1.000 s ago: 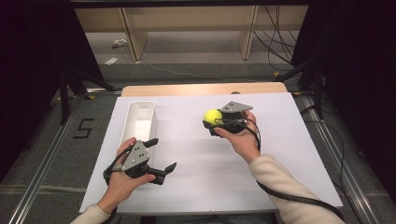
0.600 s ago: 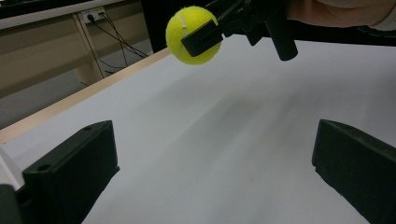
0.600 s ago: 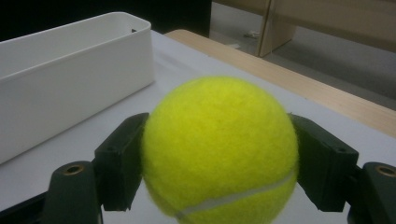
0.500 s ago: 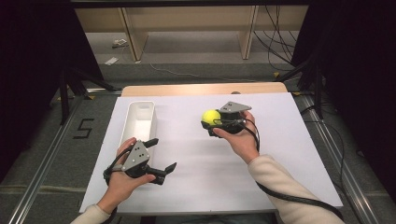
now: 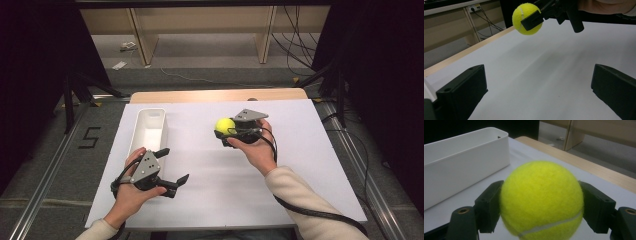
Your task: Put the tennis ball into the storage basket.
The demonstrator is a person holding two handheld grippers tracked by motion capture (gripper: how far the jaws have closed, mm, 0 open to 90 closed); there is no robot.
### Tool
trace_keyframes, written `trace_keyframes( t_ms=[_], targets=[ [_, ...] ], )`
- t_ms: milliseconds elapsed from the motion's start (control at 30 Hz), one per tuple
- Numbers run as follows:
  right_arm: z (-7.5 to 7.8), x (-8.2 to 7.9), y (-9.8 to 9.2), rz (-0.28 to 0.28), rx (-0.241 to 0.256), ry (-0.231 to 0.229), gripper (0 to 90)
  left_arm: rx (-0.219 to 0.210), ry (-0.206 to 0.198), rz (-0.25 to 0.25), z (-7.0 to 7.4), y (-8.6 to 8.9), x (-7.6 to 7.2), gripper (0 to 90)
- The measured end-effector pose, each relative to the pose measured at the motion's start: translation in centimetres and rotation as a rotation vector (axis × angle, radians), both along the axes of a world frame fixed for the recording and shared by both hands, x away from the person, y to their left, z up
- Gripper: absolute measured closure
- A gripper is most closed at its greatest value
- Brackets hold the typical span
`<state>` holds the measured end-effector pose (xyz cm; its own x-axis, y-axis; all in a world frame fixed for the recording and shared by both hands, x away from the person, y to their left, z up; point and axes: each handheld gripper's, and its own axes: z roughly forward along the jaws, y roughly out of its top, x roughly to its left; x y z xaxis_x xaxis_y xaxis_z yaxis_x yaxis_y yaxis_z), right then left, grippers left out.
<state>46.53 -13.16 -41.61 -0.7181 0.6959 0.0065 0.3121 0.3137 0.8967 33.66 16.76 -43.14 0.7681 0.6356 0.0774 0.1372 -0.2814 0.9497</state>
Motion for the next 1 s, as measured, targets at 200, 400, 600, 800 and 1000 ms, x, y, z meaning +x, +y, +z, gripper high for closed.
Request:
trace_keyframes(
  t_ms=[200,400,600,800,1000],
  targets=[
    [0.0,-0.1,0.2,0.006,-0.001,-0.002,26.6,0.001,0.0,-0.001,0.0,0.0,0.0,0.0],
    [0.1,-0.2,0.4,0.011,0.0,-0.003,26.6,0.0,0.0,-0.001,0.0,0.0,0.0,0.0],
    [0.1,-0.3,0.6,0.021,0.002,-0.001,26.6,0.001,0.0,-0.003,0.0,0.0,0.0,0.0],
    [0.0,-0.4,0.7,0.023,0.004,0.0,26.6,0.001,0.001,-0.003,0.0,0.0,0.0,0.0],
    [0.0,-0.6,1.1,0.032,0.004,0.003,26.6,0.002,-0.001,-0.004,0.0,0.0,0.0,0.0]
  ],
)
